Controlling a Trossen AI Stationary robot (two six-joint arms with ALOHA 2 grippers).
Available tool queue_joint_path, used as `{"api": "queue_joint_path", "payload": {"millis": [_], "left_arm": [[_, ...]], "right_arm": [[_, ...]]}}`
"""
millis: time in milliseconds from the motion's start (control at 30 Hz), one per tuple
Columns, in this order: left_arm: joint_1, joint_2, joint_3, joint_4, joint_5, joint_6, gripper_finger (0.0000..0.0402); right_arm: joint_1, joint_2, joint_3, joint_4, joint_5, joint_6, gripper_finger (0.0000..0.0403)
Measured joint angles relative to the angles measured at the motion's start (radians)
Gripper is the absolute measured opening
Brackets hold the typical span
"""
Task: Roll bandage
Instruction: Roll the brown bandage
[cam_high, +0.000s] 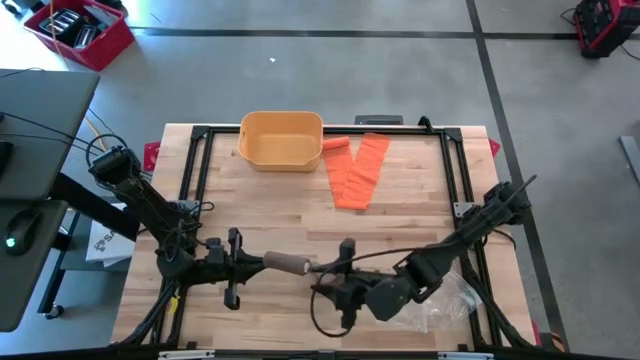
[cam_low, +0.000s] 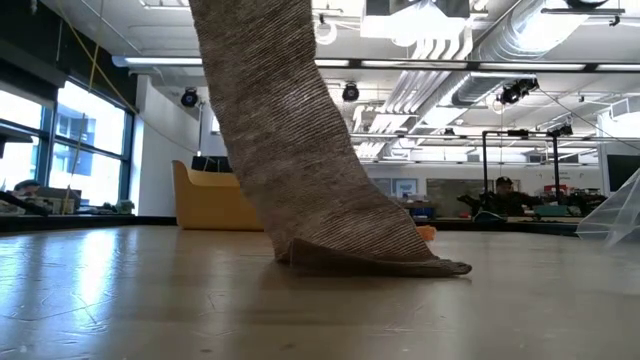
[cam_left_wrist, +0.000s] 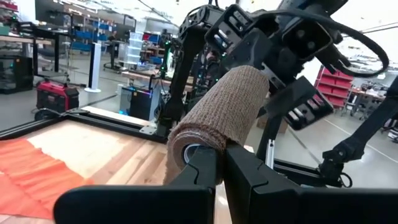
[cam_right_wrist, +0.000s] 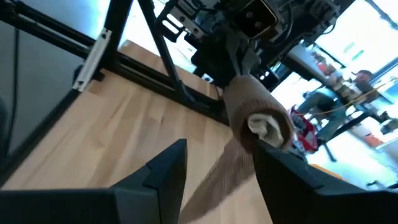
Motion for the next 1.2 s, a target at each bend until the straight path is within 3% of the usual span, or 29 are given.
{"api": "queue_joint_path", "payload": {"millis": [400, 900, 1033, 1200], "left_arm": [[0.001, 0.000, 0.000, -0.012, -0.015, -0.013, 0.0005], [0.000, 0.000, 0.000, -0.014, -0.024, -0.039, 0.0005], [0.000, 0.000, 0.000, -0.014, -0.018, -0.046, 0.0016], [0.001, 0.000, 0.000, -0.001, -0.014, -0.047, 0.0030]], "right_arm": [[0.021, 0.012, -0.001, 0.063, 0.120, -0.118, 0.0156], [-0.051, 0.015, 0.001, 0.051, -0.042, -0.083, 0.0155], [-0.053, 0.015, 0.001, 0.025, -0.042, -0.069, 0.0155], [-0.038, 0.015, 0.001, -0.001, 0.042, -0.082, 0.0155]]}}
